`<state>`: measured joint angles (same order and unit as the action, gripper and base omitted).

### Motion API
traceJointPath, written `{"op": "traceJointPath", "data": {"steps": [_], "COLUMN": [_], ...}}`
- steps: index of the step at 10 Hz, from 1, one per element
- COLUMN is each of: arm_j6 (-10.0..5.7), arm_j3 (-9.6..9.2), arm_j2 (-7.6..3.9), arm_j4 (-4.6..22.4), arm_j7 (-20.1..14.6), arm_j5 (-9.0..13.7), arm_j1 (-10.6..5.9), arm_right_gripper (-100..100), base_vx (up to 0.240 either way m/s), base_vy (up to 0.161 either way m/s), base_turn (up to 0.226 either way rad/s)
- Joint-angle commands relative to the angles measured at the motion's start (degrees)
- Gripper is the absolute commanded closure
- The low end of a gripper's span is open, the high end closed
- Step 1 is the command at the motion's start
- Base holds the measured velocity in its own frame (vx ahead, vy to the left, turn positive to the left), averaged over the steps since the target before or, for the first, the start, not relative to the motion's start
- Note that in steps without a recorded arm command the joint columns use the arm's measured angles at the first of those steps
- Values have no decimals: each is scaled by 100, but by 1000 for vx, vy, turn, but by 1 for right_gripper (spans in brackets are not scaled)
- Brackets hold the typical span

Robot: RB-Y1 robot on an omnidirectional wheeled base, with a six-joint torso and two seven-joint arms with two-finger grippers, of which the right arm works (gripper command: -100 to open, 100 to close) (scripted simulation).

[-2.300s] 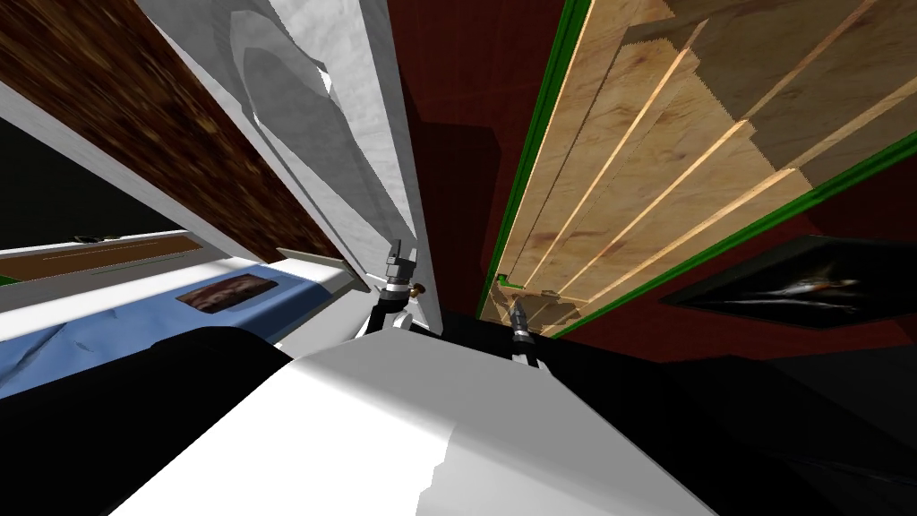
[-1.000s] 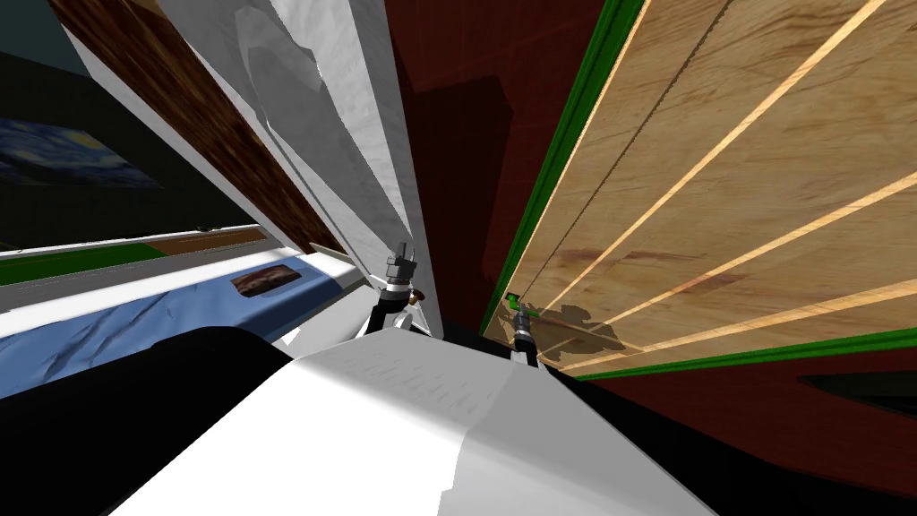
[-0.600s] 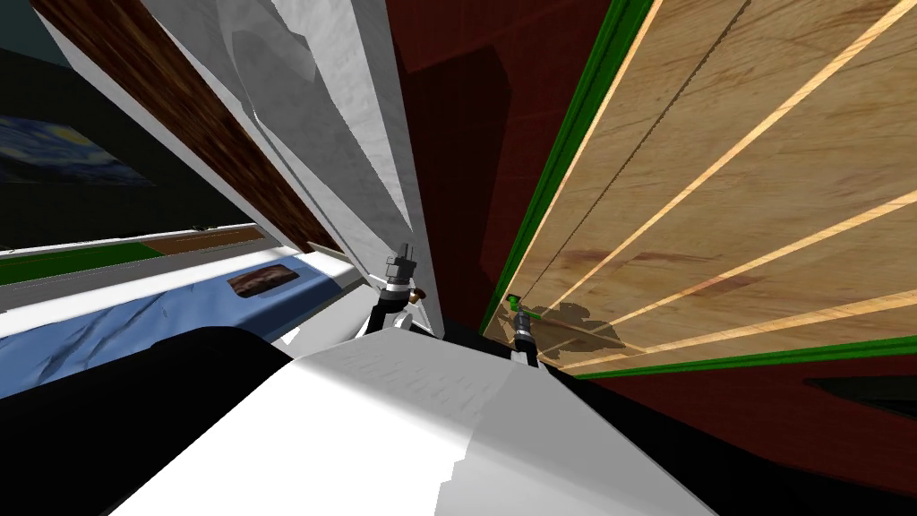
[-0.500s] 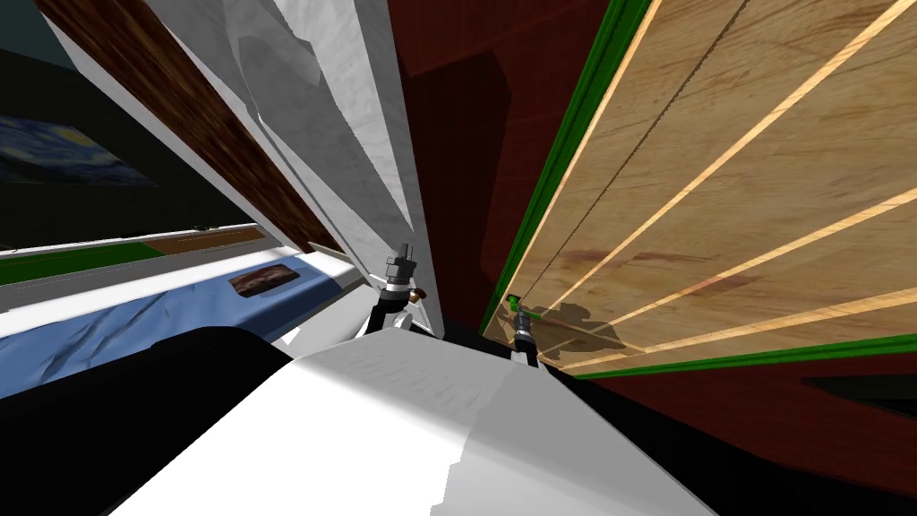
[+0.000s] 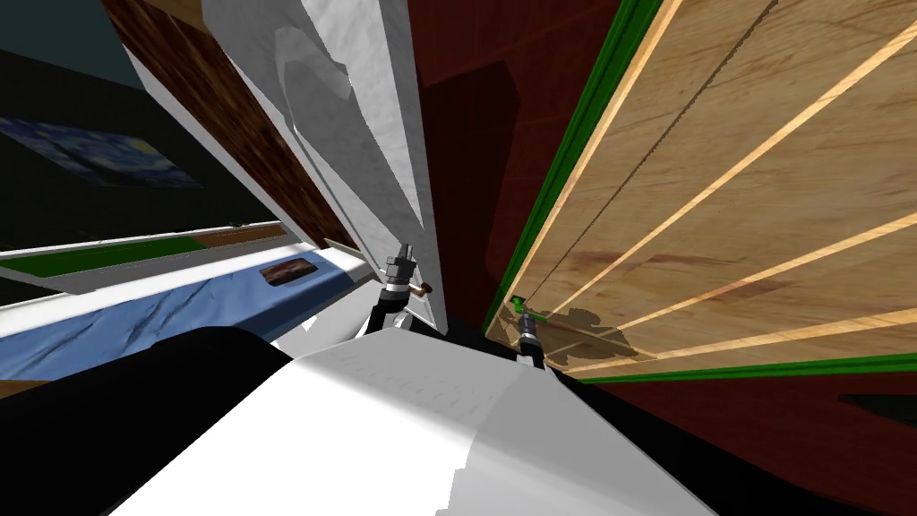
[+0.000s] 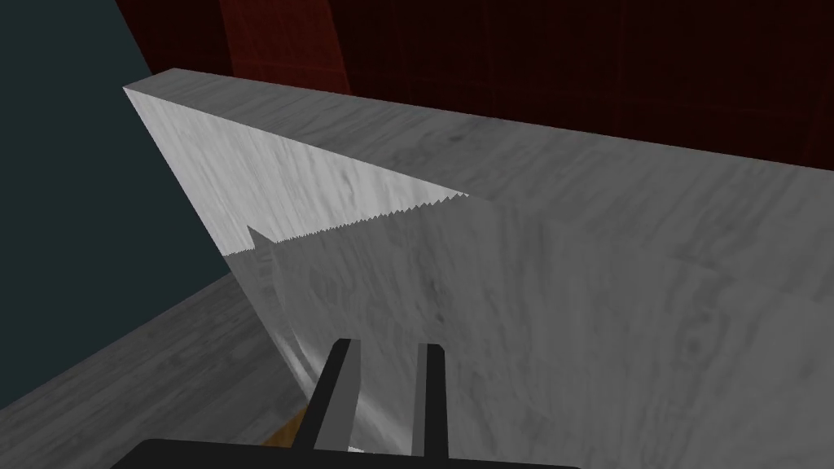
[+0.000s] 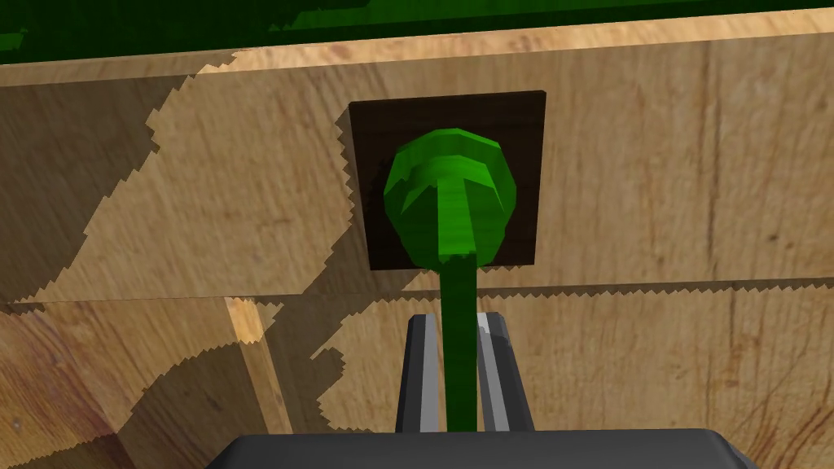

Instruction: Pull the door open

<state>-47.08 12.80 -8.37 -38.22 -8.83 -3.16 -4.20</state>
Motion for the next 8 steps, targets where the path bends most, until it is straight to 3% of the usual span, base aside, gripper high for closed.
{"op": "traceJointPath", "data": {"steps": [1, 2, 6, 8], "arm_j6": [-90, -129, -449, -571], "arm_j3": [-82, -97, -225, -275], "arm_j2": [-88, -148, -650, -843], "arm_j4": [62, 84, 268, 341], "arm_j7": [-157, -222, -765, -975], "arm_j5": [-28, -30, -47, -53], "arm_j1": [75, 98, 298, 375], "arm_right_gripper": [100, 100, 100, 100], "base_vx": [-153, -168, -184, -159], "base_vy": [33, 10, 19, -41], "base_turn": [157, 145, 205, 130]}}
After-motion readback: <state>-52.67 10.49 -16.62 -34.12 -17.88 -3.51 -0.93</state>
